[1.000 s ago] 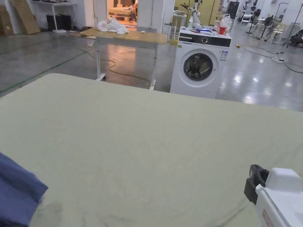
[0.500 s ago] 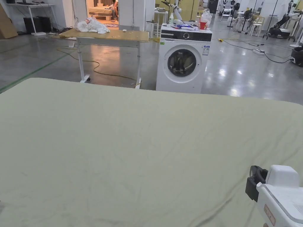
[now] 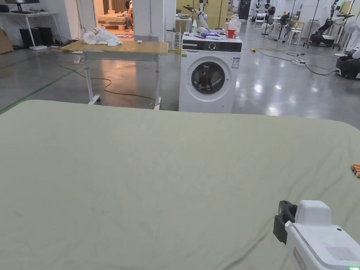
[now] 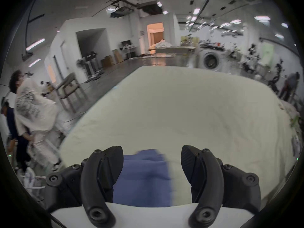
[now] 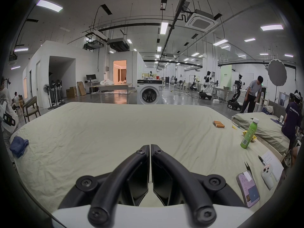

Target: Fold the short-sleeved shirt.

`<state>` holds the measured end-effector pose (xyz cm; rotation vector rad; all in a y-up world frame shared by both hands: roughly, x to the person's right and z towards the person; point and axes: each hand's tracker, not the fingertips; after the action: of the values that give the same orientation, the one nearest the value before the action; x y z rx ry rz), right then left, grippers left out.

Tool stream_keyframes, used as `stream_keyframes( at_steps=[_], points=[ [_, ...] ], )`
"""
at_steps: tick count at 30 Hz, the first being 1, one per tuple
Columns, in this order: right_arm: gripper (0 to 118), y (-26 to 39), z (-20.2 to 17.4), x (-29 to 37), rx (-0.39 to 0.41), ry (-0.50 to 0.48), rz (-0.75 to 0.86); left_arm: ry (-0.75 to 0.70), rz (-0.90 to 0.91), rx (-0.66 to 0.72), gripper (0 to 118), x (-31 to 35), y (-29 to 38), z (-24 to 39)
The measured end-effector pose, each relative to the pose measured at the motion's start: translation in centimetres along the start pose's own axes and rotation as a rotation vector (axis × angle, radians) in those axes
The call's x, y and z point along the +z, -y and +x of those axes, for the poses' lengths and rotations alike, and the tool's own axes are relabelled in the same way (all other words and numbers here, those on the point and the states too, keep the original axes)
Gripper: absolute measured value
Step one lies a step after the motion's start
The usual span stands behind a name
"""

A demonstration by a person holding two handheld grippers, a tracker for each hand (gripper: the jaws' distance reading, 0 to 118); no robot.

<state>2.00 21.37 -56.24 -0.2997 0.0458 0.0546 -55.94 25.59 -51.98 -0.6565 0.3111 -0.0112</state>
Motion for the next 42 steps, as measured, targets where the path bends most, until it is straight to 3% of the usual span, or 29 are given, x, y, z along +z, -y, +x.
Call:
stream_keyframes(
  at_steps=[4,7,12,14,18,23,34,42],
  points=[
    [0,0.5,-1.0,0.0,-0.008,-0.022,-0.004,0.224,0.081,0.002,75,2.7,3.0,8.3],
    [0,0.6,-1.6,0.0,-0.01,-0.027,0.004,0.293,0.166,-0.005,70,3.4,4.8,14.1],
    [0,0.1,-2.7,-0.1,-0.015,-0.035,0.038,0.293,0.328,-0.008,47,4.8,5.0,22.5],
    [0,-0.1,-3.1,-0.1,-0.013,-0.031,0.057,0.267,0.383,-0.034,44,5.2,4.8,25.4],
    [0,-0.4,-3.7,0.0,-0.017,-0.026,0.089,0.248,0.457,-0.052,14,4.3,4.1,28.7],
    [0,-0.6,-4.1,0.1,-0.022,-0.014,0.115,0.245,0.508,-0.059,1,4.5,4.0,31.3],
    [0,-1.0,-4.2,0.8,-0.034,0.01,0.145,0.249,0.525,-0.011,0,4.8,3.9,31.6],
    [0,0.1,-4.5,1.4,-0.04,-0.004,0.131,0.217,0.542,-0.052,0,4.9,4.7,31.8]
  ],
)
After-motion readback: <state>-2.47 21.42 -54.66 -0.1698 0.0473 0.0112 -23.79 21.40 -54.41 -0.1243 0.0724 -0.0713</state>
